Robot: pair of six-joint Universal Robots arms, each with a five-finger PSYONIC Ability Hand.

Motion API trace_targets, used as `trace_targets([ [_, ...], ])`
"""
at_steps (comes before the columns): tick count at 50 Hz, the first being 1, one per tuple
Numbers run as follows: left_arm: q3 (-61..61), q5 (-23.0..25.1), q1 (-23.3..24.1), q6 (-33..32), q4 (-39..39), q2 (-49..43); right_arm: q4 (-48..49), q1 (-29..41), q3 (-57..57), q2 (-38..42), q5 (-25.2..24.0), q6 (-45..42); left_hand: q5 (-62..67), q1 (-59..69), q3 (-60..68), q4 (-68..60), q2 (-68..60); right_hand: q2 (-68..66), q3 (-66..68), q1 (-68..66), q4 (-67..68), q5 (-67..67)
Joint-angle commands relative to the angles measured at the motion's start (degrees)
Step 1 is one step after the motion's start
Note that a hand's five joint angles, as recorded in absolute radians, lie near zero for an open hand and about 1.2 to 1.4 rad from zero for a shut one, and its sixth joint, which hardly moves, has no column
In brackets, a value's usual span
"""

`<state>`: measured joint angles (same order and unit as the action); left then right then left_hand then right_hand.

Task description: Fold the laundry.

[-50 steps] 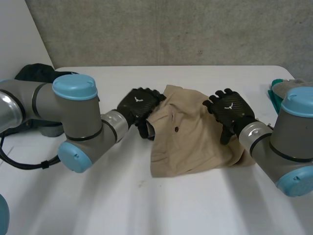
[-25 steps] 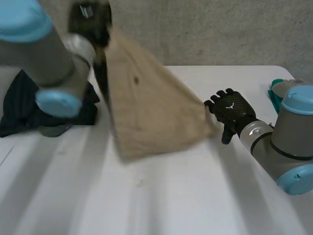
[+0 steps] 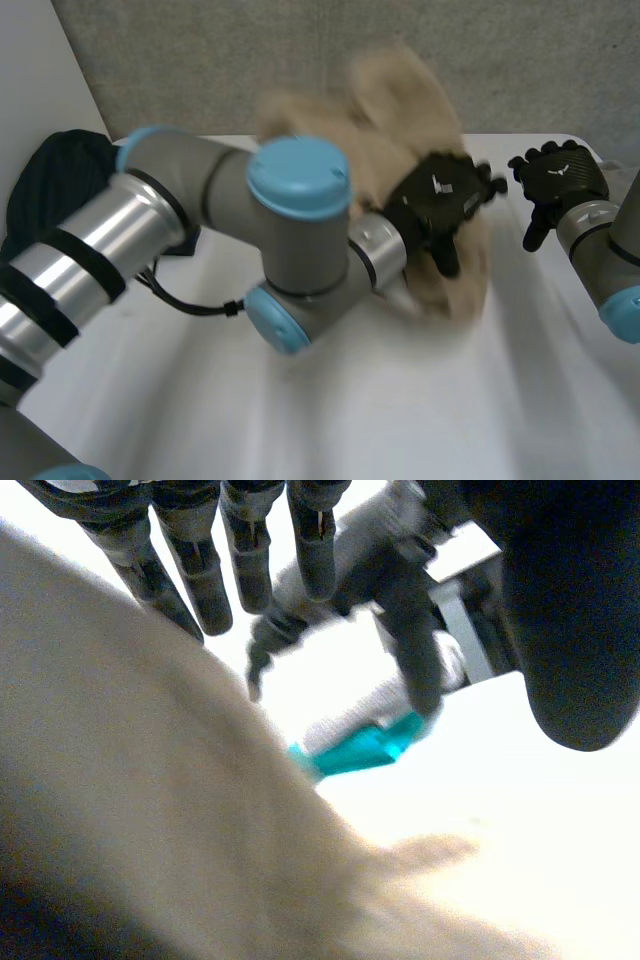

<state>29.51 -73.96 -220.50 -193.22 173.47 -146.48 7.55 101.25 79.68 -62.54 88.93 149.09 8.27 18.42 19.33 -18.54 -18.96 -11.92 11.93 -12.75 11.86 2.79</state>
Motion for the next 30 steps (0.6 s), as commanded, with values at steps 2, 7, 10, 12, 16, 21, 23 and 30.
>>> trace_targets([
  [2, 3.5, -3.3, 1.5, -2.6, -4.4, 3.5, -2.6, -1.0, -2.0, 2.2, 0.2, -0.3, -4.2, -4.3, -5.2, 4.5, 4.9, 1.9, -1.9, 2.7, -1.9, -2.8],
  [7, 8.2, -2.2, 2.2, 0.0, -4.2, 9.7, -3.0, -0.5, -1.9, 2.6, -0.3, -0.5, -5.5, -5.7, -6.6, 5.8, 6.2, 1.9, -1.9, 2.7, -1.9, -2.8],
  [10, 10.7, -2.3, 2.0, 1.5, -3.3, 13.5, -3.5, 0.2, -1.5, 2.2, -0.4, -0.6, -6.5, -6.7, -7.6, 6.8, 7.2, 1.9, -1.9, 2.7, -1.9, -2.8],
  [12, 11.6, -2.8, 1.2, 2.1, -2.3, 15.9, -4.6, 0.7, -1.5, 1.8, -0.4, -0.3, -7.7, -7.9, -8.8, 8.0, 8.4, 1.9, -1.9, 2.7, -1.9, -2.8],
  [16, 11.4, -5.2, -1.9, 3.1, -0.1, 18.0, -9.9, 1.8, -1.5, 0.3, -0.5, 0.9, -7.2, -7.4, -8.3, 7.5, 7.9, 1.9, -1.9, 2.7, -1.9, -2.8],
  [21, 8.5, -7.7, -6.1, 2.0, -2.3, 16.5, -18.0, 3.3, -1.7, -0.8, -1.5, 5.9, -6.9, -7.0, -7.9, 7.2, 7.6, 1.9, -1.9, 2.7, -1.9, -2.8],
  [23, 7.2, -7.5, -7.5, 0.7, -3.7, 15.2, -19.9, 3.7, -1.4, -0.8, -2.3, 8.2, -6.9, -7.0, -7.9, 7.2, 7.6, 1.9, -1.9, 2.7, -1.9, -2.8],
  [30, 0.1, -3.9, -11.5, -7.3, -13.1, 5.3, -17.8, 5.1, 1.7, 0.5, -6.4, 19.8, -7.2, -7.4, -8.3, 7.5, 7.9, 1.9, -1.9, 2.7, -1.9, -2.8],
])
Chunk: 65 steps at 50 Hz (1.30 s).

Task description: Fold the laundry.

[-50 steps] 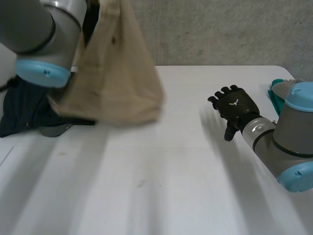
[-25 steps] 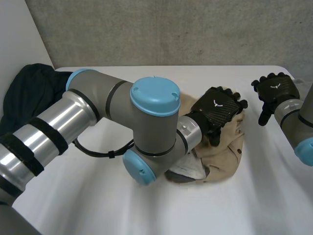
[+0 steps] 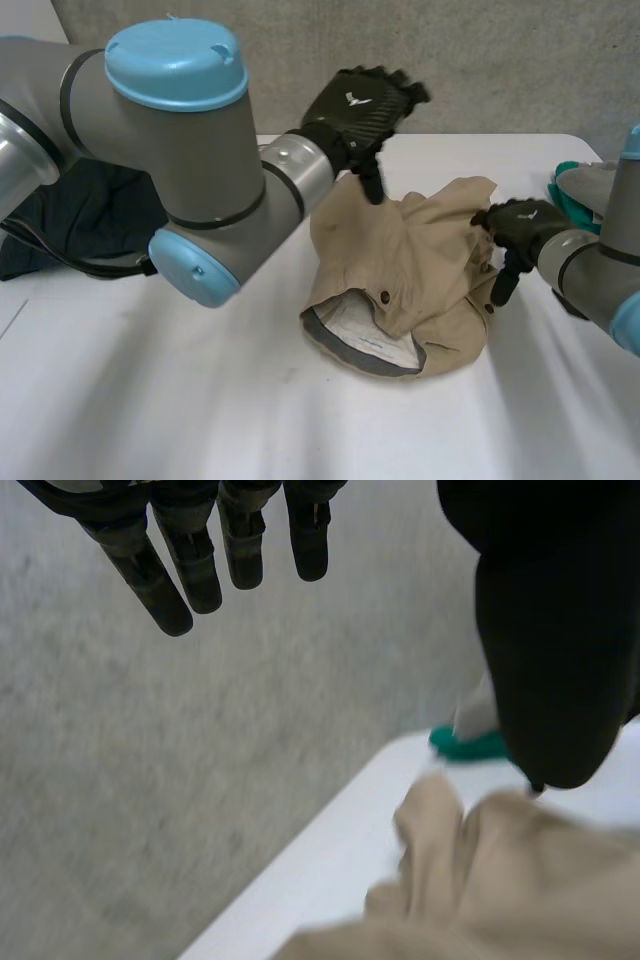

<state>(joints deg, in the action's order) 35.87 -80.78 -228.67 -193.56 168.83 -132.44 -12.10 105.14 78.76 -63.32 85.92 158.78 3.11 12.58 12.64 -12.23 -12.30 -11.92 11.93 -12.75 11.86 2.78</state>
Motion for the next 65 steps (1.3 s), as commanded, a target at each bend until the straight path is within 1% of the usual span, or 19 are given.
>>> trace_targets([
  [1, -7.5, 3.8, -3.5, -8.7, -10.3, -10.5, 4.2, 1.6, 3.2, 2.0, -3.3, 11.7, -2.4, -1.9, -1.9, 1.5, 1.6, 1.9, -1.9, 2.7, -1.9, -2.8],
  [12, -12.9, 5.0, -3.0, -18.1, -10.9, -19.4, 13.5, 6.5, 1.2, 9.3, 1.2, 12.5, -3.1, -2.6, -2.6, 2.2, 2.3, 1.9, -1.9, 2.7, -1.9, -2.8],
  [15, -15.5, 3.4, -2.9, -21.4, -12.6, -21.8, 13.9, 7.7, -0.7, 12.1, 3.0, 11.4, 10.8, 11.3, 11.3, -11.7, -11.6, 1.9, -1.9, 2.7, -1.9, -2.8],
  [18, -17.1, 2.0, -2.4, -22.9, -14.1, -23.2, 15.3, 8.2, -2.7, 13.6, 5.1, 9.7, 54.2, 54.7, 54.6, -55.0, -55.0, -33.6, 33.6, -32.8, 33.7, 32.7],
  [19, -17.2, 1.5, -1.7, -23.1, -14.5, -23.2, 17.3, 8.2, -3.6, 14.0, 5.5, 8.6, 66.8, 67.3, 67.2, -67.6, -67.6, -67.7, 67.7, -66.9, 67.8, 66.9],
  [25, -14.9, -1.1, -0.1, -22.9, -14.4, -19.8, 28.3, 7.8, -7.2, 12.8, 3.7, -1.1, 66.9, 67.4, 67.4, -67.8, -67.7, -68.1, 68.1, -67.3, 68.1, 67.2],
  [30, -8.4, -7.5, 1.2, -15.8, -12.4, -10.1, 33.1, 7.6, -12.9, 13.5, -1.3, -6.5, 66.9, 67.4, 67.4, -67.8, -67.7, -68.1, 68.1, -67.3, 68.1, 67.2],
  [33, -1.9, -10.7, 2.3, -10.0, -9.8, -3.7, 33.5, 7.7, -17.0, 14.4, -4.9, -5.9, 66.9, 67.4, 67.4, -67.8, -67.7, -68.1, 68.1, -67.3, 68.1, 67.2],
  [40, 13.9, -11.2, 6.2, -1.3, -3.5, 6.1, 33.6, 6.7, -22.4, 15.3, -17.6, -1.1, 66.9, 67.4, 67.4, -67.8, -67.7, -68.1, 68.1, -67.3, 68.1, 67.2],
  [42, 16.2, -11.5, 6.7, -0.2, -1.5, 6.9, 33.4, 6.1, -22.8, 15.7, -19.1, -0.8, 66.9, 67.4, 67.4, -67.8, -67.7, -68.1, 68.1, -67.3, 68.1, 67.2],
  [44, 19.1, -12.5, 6.7, 1.2, 2.2, 7.7, 31.8, 5.3, -22.5, 16.1, -16.9, -1.0, 66.9, 67.4, 67.4, -67.8, -67.7, -68.1, 68.1, -67.3, 68.1, 67.2],
  [46, 20.2, -13.3, 6.0, 1.5, 4.7, 8.0, 29.1, 4.6, -21.5, 15.9, -13.9, -1.7, 53.4, 53.9, 53.8, -54.2, -54.2, -68.1, 68.1, -67.3, 68.1, 67.2],
  [47, 20.9, -14.2, 4.6, 1.4, 6.2, 8.2, 25.8, 3.7, -20.1, 15.4, -10.8, -3.1, 36.5, 37.0, 36.9, -37.3, -37.3, -68.1, 68.1, -67.3, 68.1, 67.2],
  [48, 21.2, -14.3, 3.9, 1.3, 6.9, 8.2, 24.2, 3.3, -19.5, 15.2, -9.6, -3.9, 30.1, 30.7, 30.6, -31.0, -30.9, -68.1, 68.1, -67.3, 68.1, 67.2],
  [53, 20.7, -14.1, -0.4, 0.4, 7.8, 7.4, 16.0, 1.4, -12.8, 11.6, -6.3, -10.2, 19.0, 19.5, 19.5, -19.9, -19.8, -68.1, 68.1, -67.3, 68.1, 67.2],
  [58, 15.3, -7.5, -4.9, -3.2, 6.7, 2.6, 15.9, -1.9, -4.4, 5.4, -7.5, -10.3, 10.4, 10.9, 10.9, -11.3, -11.2, -68.1, 68.1, -67.3, 68.1, 67.2],
  [60, 11.8, -4.8, -5.6, -5.2, 4.6, -0.3, 15.6, -2.5, -2.7, 3.4, -8.0, -8.6, 2.4, 2.9, 2.8, -3.3, -3.2, -34.3, 34.3, -33.5, 34.4, 33.4],
  [61, 10.5, -4.0, -5.6, -5.8, 3.6, -1.5, 15.5, -2.5, -2.3, 2.9, -8.1, -8.0, -0.3, 0.2, 0.1, -0.5, -0.5, -24.6, 24.6, -23.8, 24.7, 23.7],
  [65, 3.3, -0.9, -5.8, -9.5, -1.1, -7.4, 13.5, -2.3, -1.7, 0.8, -8.1, -4.5, -3.1, -2.6, -2.6, 2.2, 2.3, -6.4, 6.4, -5.5, 6.4, 5.5],
])
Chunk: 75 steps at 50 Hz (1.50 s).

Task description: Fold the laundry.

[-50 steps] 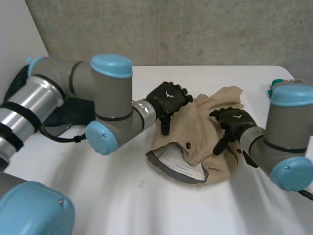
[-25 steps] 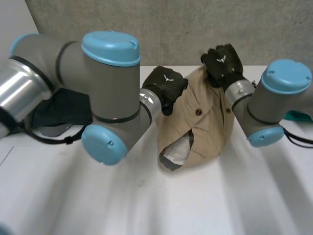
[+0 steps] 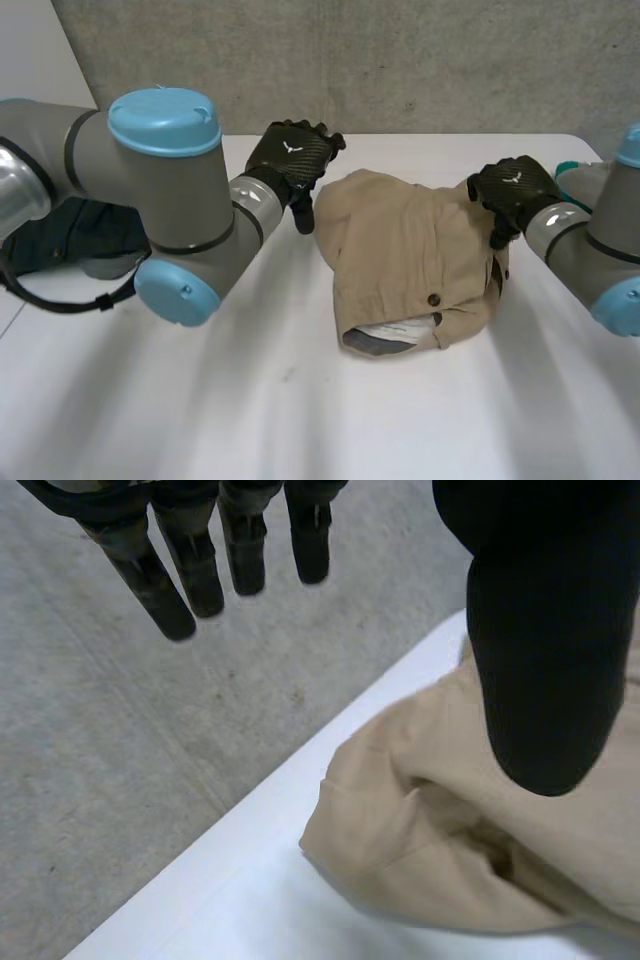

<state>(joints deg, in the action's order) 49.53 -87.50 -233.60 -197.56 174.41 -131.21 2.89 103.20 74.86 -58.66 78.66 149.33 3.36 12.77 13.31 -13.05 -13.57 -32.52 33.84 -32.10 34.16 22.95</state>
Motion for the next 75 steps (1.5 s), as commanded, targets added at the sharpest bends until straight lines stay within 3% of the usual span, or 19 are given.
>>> trace_targets([
  [1, -11.7, 6.5, -0.9, -6.2, -7.5, -9.8, -2.3, -0.4, 2.1, -4.2, -0.9, 5.4, -3.4, -2.8, -3.3, 3.1, 3.6, 17.3, -18.6, 16.9, -18.9, -17.7],
  [2, -14.3, 7.3, -0.8, -8.1, -9.0, -11.9, -4.0, -0.6, 2.1, -5.0, -0.9, 6.3, -3.4, -2.8, -3.3, 3.1, 3.6, 22.5, -23.8, 22.1, -24.2, -22.9],
  [12, -28.7, 14.5, 0.3, -22.1, -12.6, -21.6, -11.5, -3.9, 3.0, -6.5, -0.5, 5.2, -3.4, -2.8, -3.3, 3.1, 3.6, 22.5, -23.8, 22.1, -24.2, -22.9],
  [20, -35.2, 14.2, 0.5, -33.8, -14.9, -27.9, -6.8, -4.3, 4.0, -2.0, -1.1, 3.3, -3.4, -2.8, -3.3, 3.1, 3.6, 22.5, -23.8, 22.1, -24.2, -22.9],
  [32, -35.2, 15.5, 0.9, -37.4, -10.8, -31.4, 3.3, -1.2, 3.9, 5.3, -0.3, 3.3, -3.4, -2.8, -3.3, 3.1, 3.6, 22.5, -23.8, 22.1, -24.2, -22.9],
  [36, -35.1, 17.2, 1.5, -38.2, -8.9, -32.1, 4.5, -0.3, 4.2, 5.9, 0.6, 3.6, -1.8, -1.2, -1.8, 1.5, 2.0, 14.5, -15.8, 14.1, -16.1, -14.9],
  [37, -35.1, 17.4, 1.6, -38.3, -8.6, -32.3, 4.6, -0.1, 4.2, 6.0, 0.8, 3.6, -0.3, 0.3, -0.3, 0.0, 0.5, 11.3, -12.6, 10.9, -12.9, -11.7],
  [38, -35.3, 17.6, 1.7, -38.4, -8.2, -32.7, 4.8, 0.2, 4.4, 6.1, 1.1, 3.7, 6.4, 7.0, 6.4, -6.7, -6.2, -1.4, 0.1, -1.8, -0.2, 1.0],
  [39, -35.4, 17.8, 1.8, -38.4, -7.9, -33.1, 5.1, 0.3, 4.5, 6.2, 1.1, 3.7, 18.3, 18.8, 18.3, -18.6, -18.1, -8.7, 7.4, -9.1, 7.1, 8.3],
  [40, -35.4, 17.9, 1.8, -38.5, -7.9, -33.3, 5.8, 0.6, 4.5, 6.3, 1.0, 3.4, 28.5, 29.1, 28.6, -28.8, -28.3, -33.3, 31.9, -33.7, 31.6, 32.8],
  [41, -35.4, 17.8, 1.8, -38.9, -7.9, -33.4, 6.1, 0.6, 4.6, 6.3, 1.0, 3.4, 43.6, 44.2, 43.7, -43.9, -43.4, -43.2, 41.8, -43.6, 41.5, 42.7],
  [42, -35.1, 17.6, 1.9, -39.2, -7.7, -33.5, 6.4, 0.6, 4.5, 6.4, 1.1, 3.3, 61.4, 62.0, 61.5, -61.7, -61.2, -47.4, 46.1, -47.9, 45.8, 47.0],
  [43, -34.9, 17.4, 2.3, -39.8, -7.3, -33.4, 7.0, 0.6, 4.3, 6.1, 1.2, 3.0, 66.6, 67.2, 66.6, -66.9, -66.4, -47.5, 46.2, -47.9, 45.8, 47.1],
  [50, -29.8, 12.0, 2.0, -36.1, -5.2, -26.2, 9.2, 0.5, 2.4, 4.4, 0.9, 0.4, 66.6, 67.2, 66.7, -66.9, -66.4, -47.5, 46.2, -47.9, 45.8, 47.1],
  [54, -22.7, 9.6, 2.3, -28.3, -3.9, -16.6, 12.4, 0.9, -0.7, 4.1, -1.9, -0.9, 66.6, 67.2, 66.7, -66.9, -66.4, -47.5, 46.2, -47.9, 45.8, 47.1],
  [59, -9.6, 7.5, 2.9, -20.9, -1.2, -1.4, 20.0, 1.7, -7.0, 4.5, -12.9, -0.4, 66.6, 67.2, 66.7, -66.9, -66.4, -47.5, 46.2, -47.9, 45.8, 47.1],
  [64, 2.6, 4.8, 4.9, -19.2, 0.8, 9.4, 23.1, 1.9, -14.8, 7.9, -21.7, 5.4, 66.6, 67.2, 66.7, -66.9, -66.4, -47.5, 46.2, -47.9, 45.8, 47.1],
  [71, 10.1, 1.7, 9.5, -19.2, 1.9, 11.5, 24.4, 1.8, -19.7, 12.5, -28.3, 13.9, 66.6, 67.2, 66.7, -66.9, -66.4, -47.5, 46.2, -47.9, 45.8, 47.1],
  [75, 11.1, -3.5, 12.8, -18.7, 1.4, 7.8, 28.2, 1.6, -19.7, 15.4, -32.8, 17.2, 66.6, 67.2, 66.7, -66.9, -66.4, -47.5, 46.2, -47.9, 45.8, 47.1],
])
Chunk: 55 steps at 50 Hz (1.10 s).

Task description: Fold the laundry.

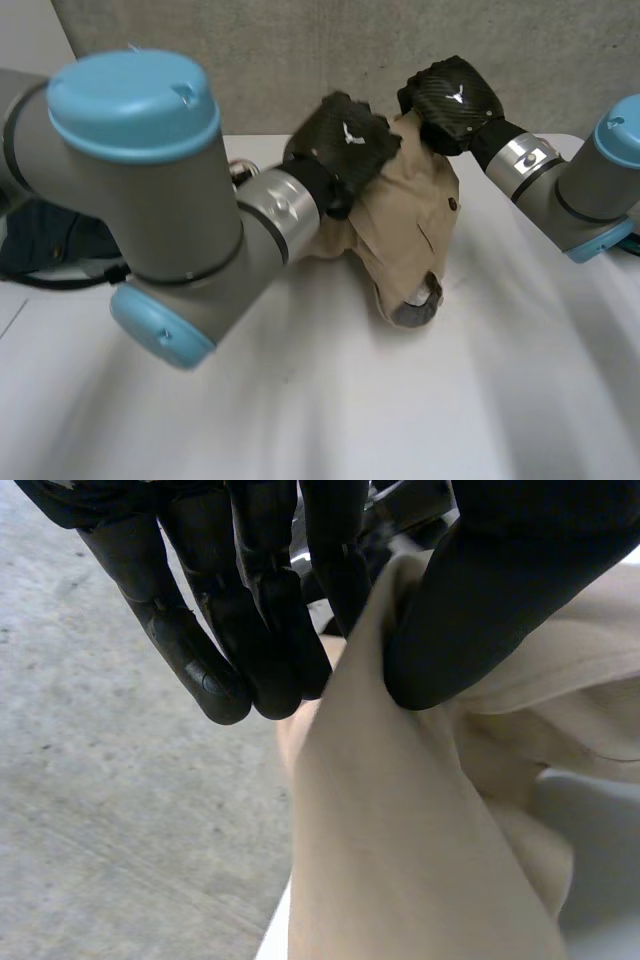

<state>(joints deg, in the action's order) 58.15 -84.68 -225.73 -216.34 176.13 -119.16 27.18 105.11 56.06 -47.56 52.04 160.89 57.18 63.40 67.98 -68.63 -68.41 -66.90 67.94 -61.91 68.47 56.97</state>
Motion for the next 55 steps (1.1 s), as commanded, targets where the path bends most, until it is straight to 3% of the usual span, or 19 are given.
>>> trace_targets([
  [1, 2.4, -7.1, 5.5, 0.1, -0.3, -5.1, 4.4, -0.3, -0.8, 4.8, -6.6, 6.0, 12.8, 16.6, 12.0, -11.4, -11.6, -13.1, 12.1, -18.1, 11.5, 13.0],
  [5, 0.2, -7.9, 7.1, 0.5, 0.3, -11.1, 4.1, -0.3, 1.3, 7.0, -6.7, 6.1, 12.8, 16.6, 12.0, -11.4, -11.6, -13.1, 12.1, -18.1, 11.5, 13.0],
  [6, -1.3, -8.0, 7.4, 0.7, 0.4, -13.1, 3.2, -0.4, 2.3, 7.3, -6.2, 5.4, 7.5, 11.3, 6.7, -6.1, -6.3, -13.1, 12.1, -18.1, 11.5, 13.0],
  [9, -2.9, -8.4, 7.3, 1.2, -0.3, -14.6, 0.8, -0.4, 3.2, 6.8, -3.7, 3.9, -19.0, -15.2, -19.8, 20.5, 20.2, 26.0, -27.0, 21.0, -27.5, -26.0],
  [10, -3.2, -8.7, 7.3, 1.7, -1.1, -14.1, -2.0, -0.4, 3.3, 5.6, -0.4, 3.2, -37.1, -33.3, -37.9, 38.6, 38.3, 44.8, -45.8, 39.8, -46.3, -44.8],
  [13, -2.9, -9.1, 6.9, 2.9, -2.0, -12.3, -7.3, -0.6, 3.2, 2.7, 6.2, 2.8, -45.5, -41.7, -46.3, 47.0, 46.8, 56.5, -57.6, 51.5, -58.1, -56.6],
  [14, -2.1, -9.4, 6.4, 3.6, -2.3, -10.5, -10.9, -0.8, 3.3, 0.5, 10.2, 3.0, -47.9, -44.1, -48.7, 49.3, 49.1, 56.9, -57.9, 51.9, -58.5, -57.0],
  [19, 2.4, -10.2, 4.0, 5.9, -2.5, -3.2, -22.8, -1.0, 4.1, -6.8, 18.8, 4.5, -49.9, -46.1, -50.7, 51.4, 51.1, 56.9, -57.9, 51.9, -58.5, -57.0],
  [26, 13.9, -10.1, -1.8, 13.1, -2.4, 9.4, -38.9, -2.2, 10.6, -18.3, 25.4, 13.1, -54.1, -50.3, -54.9, 55.5, 55.3, 56.9, -57.9, 51.9, -58.5, -57.0],
  [31, 21.0, -9.1, -6.9, 20.4, -1.7, 11.7, -44.8, -3.2, 19.0, -24.1, 28.4, 21.9, -56.0, -52.2, -56.8, 57.4, 57.2, 56.9, -57.9, 51.9, -58.5, -57.0],
  [37, 24.4, -6.4, -11.7, 24.8, -2.0, 5.6, -43.8, -3.1, 32.4, -27.6, 28.0, 29.9, -55.1, -51.3, -55.9, 56.6, 56.4, 56.9, -57.9, 51.9, -58.5, -57.0],
  [42, 23.2, -4.7, -12.6, 25.2, -2.2, -1.5, -34.1, 2.7, 41.2, -27.5, 29.1, 35.7, -52.8, -49.0, -53.6, 54.2, 54.0, 56.9, -57.9, 51.9, -58.5, -57.0],
  [47, 17.9, -6.3, -10.5, 25.0, -2.0, -7.5, -25.6, 8.6, 41.8, -22.6, 35.5, 43.3, -52.8, -49.0, -53.6, 54.2, 54.0, 52.5, -53.6, 47.6, -54.1, -52.6],
  [52, 12.4, -9.8, -8.9, 24.9, -2.5, -11.6, -25.2, 13.6, 37.8, -17.1, 41.0, 47.6, -50.1, -46.3, -50.9, 51.5, 51.3, 51.8, -52.9, 46.9, -53.4, -51.9],
  [55, 8.8, -12.4, -7.7, 24.6, -3.1, -15.2, -26.5, 16.1, 34.2, -13.1, 44.6, 48.6, -41.7, -37.9, -42.5, 43.2, 42.9, 50.8, -51.9, 45.9, -52.4, -50.9],
])
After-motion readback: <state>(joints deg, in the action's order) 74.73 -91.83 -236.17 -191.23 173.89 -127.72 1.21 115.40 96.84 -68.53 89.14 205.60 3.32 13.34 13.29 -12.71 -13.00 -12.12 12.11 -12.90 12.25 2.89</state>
